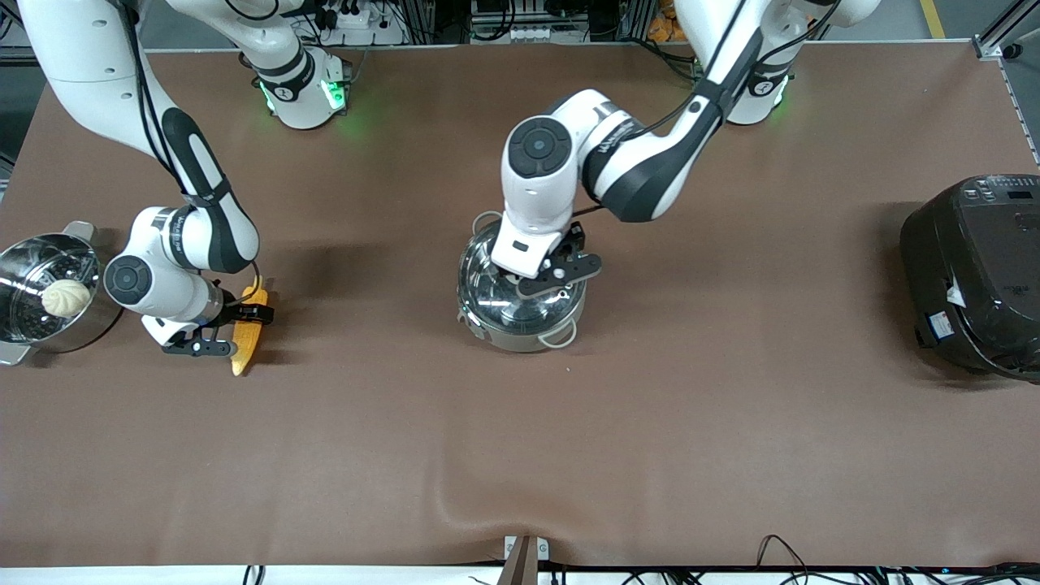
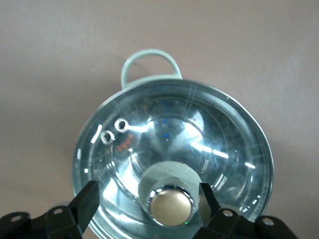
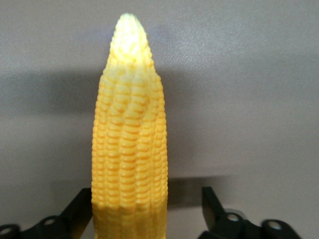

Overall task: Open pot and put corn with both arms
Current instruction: 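Grasp the corn with the right gripper while the left gripper grasps the knob, then lift the corn with the right gripper while the left gripper holds the lid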

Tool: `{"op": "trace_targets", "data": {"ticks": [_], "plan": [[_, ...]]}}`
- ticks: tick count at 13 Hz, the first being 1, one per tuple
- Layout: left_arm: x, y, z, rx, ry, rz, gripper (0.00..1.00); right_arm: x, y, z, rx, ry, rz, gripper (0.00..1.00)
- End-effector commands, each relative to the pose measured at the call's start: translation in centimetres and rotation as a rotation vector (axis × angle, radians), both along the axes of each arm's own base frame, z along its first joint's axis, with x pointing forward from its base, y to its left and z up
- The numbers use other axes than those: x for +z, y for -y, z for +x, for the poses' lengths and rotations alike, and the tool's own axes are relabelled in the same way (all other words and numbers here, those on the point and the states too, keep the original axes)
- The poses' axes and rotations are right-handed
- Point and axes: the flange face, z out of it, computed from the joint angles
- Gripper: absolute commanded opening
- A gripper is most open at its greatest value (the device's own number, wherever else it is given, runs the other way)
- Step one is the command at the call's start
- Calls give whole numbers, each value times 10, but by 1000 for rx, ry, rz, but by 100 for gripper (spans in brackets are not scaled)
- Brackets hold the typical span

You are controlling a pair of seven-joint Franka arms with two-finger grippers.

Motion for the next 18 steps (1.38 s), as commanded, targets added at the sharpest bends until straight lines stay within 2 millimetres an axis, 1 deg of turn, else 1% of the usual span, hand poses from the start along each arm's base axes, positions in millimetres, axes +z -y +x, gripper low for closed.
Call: {"op": "trace_targets", "data": {"ticks": [1,2,4,5,6,8,10,12,13,14,15,16,17,18], "plan": [[-3,14,-3,18,1,-7,74,8,-5,-1,3,-16,5,56],[-4,15,-4,18,0,-6,73,10,-8,1,5,-10,6,40],[-8,15,-4,20,-5,-3,73,25,-10,10,11,21,10,5],[-12,15,-4,20,-9,2,73,35,-12,17,16,21,11,0],[-16,15,-4,18,-12,5,73,46,-16,25,23,-5,14,0],[-18,18,-4,18,-7,-1,74,82,-26,43,26,-84,21,0],[-27,23,-9,8,-15,6,74,126,-49,60,54,-76,24,0],[-31,23,-10,6,-19,9,72,166,-84,72,16,-58,13,0],[-31,23,-10,5,-19,9,57,183,-98,76,4,-61,7,0],[-31,23,-10,3,-19,9,32,198,-122,78,34,-49,7,0],[-31,24,-11,3,-19,9,14,210,-136,80,41,-28,7,0],[-32,25,-12,0,-20,10,0,216,-144,81,37,-15,6,0],[-31,24,-11,-4,-18,10,0,218,-153,79,47,-18,8,0],[-26,21,-8,-2,-14,7,0,221,-169,76,57,-20,9,0]]}}
